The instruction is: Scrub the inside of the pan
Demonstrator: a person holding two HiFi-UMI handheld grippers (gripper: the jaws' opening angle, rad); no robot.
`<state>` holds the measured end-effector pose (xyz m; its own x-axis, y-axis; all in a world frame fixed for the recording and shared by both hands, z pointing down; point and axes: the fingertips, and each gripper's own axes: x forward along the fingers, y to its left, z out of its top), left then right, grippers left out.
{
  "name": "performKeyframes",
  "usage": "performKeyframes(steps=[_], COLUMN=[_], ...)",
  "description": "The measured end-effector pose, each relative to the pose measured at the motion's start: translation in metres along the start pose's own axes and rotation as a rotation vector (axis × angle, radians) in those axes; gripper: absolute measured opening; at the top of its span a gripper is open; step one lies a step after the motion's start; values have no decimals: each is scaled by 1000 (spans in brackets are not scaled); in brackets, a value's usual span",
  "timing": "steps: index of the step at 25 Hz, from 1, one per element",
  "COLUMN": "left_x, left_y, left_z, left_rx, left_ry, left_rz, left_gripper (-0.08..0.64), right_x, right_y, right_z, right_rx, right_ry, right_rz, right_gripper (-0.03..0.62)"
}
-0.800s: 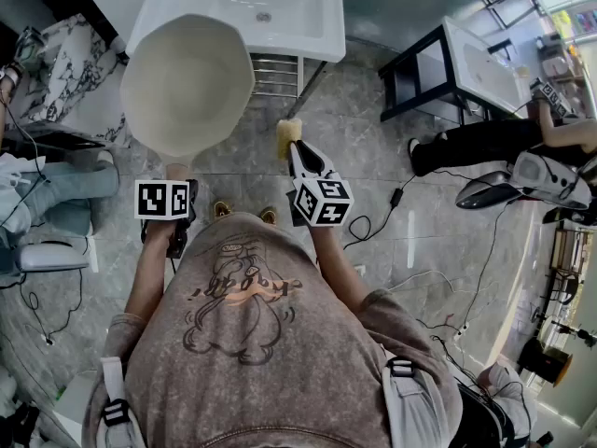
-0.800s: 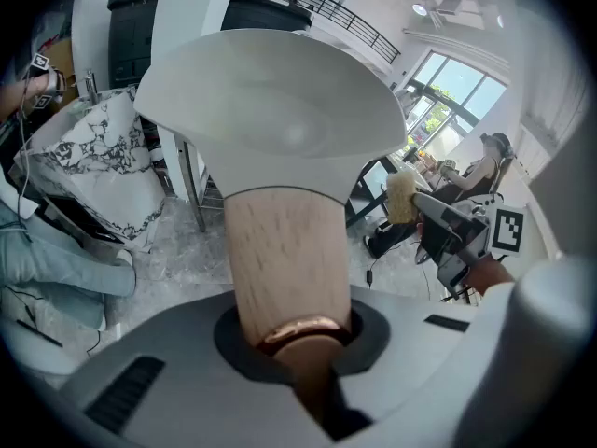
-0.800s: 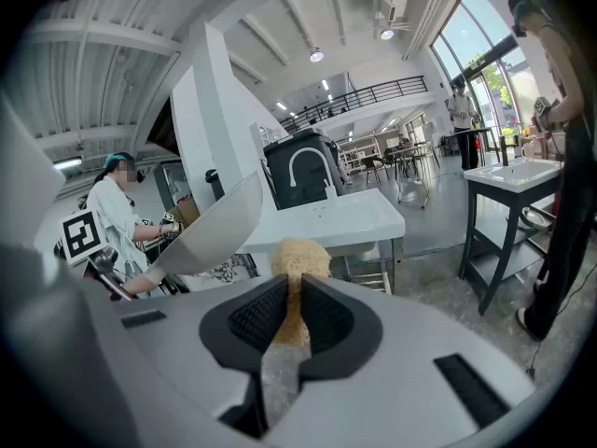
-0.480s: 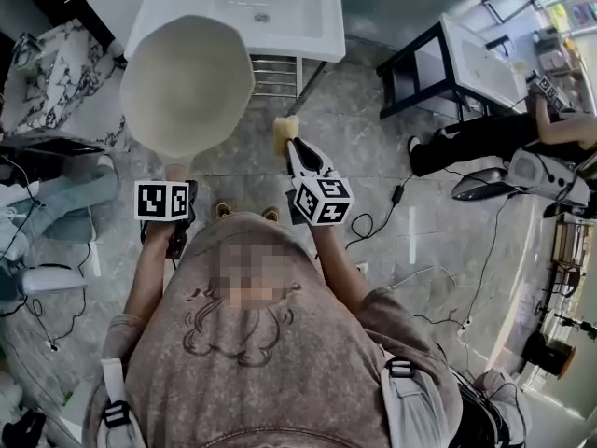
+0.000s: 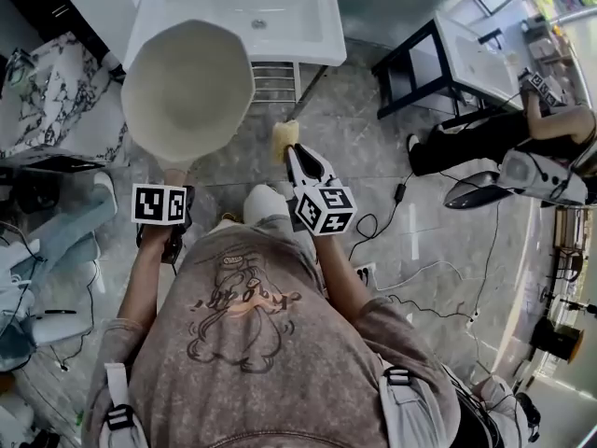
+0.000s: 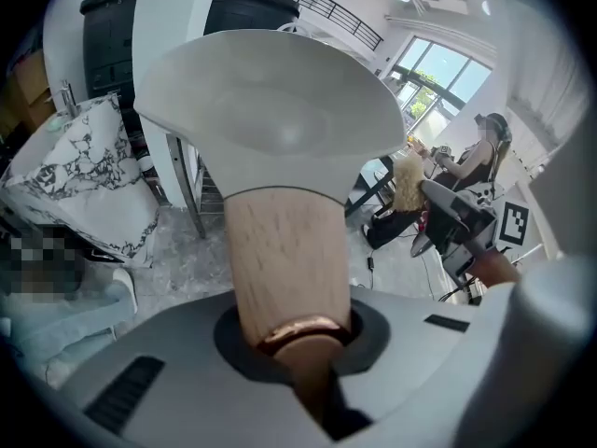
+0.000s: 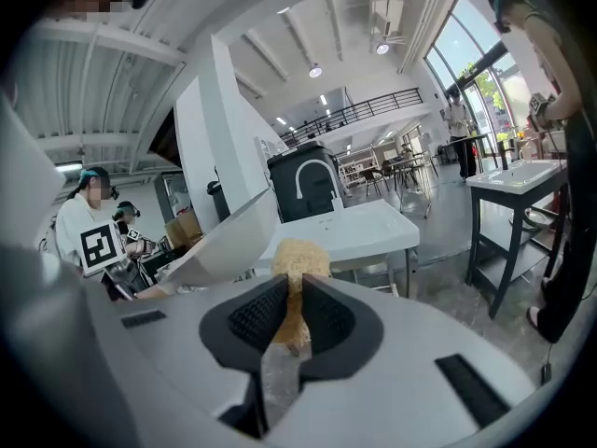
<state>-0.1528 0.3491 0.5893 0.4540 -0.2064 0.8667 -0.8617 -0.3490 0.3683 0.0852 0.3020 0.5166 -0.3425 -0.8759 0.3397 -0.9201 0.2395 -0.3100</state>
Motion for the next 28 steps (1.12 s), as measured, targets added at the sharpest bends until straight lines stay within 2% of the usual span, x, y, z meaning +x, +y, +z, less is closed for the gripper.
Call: performKeyframes(steps=[11,17,23,28], left_x=[10,24,43,58], left_y=[18,21,27,38], left_z=[34,77,124,162], left_rx=[38,64,80,99], left_ry=[6,10,19,58], left_rz=[-2,10,11,15], left_gripper=[31,31,31,31], right_x=[31,65,108,147], right_y=[-10,-31,-51,-75], right_z=[18,39,67,93], right_rx=[-6,-4,-14,-6], right_ry=[-24,-23,-39,-47], right_rz=[-13,-16,18,32], right_gripper=[55,55,55,55])
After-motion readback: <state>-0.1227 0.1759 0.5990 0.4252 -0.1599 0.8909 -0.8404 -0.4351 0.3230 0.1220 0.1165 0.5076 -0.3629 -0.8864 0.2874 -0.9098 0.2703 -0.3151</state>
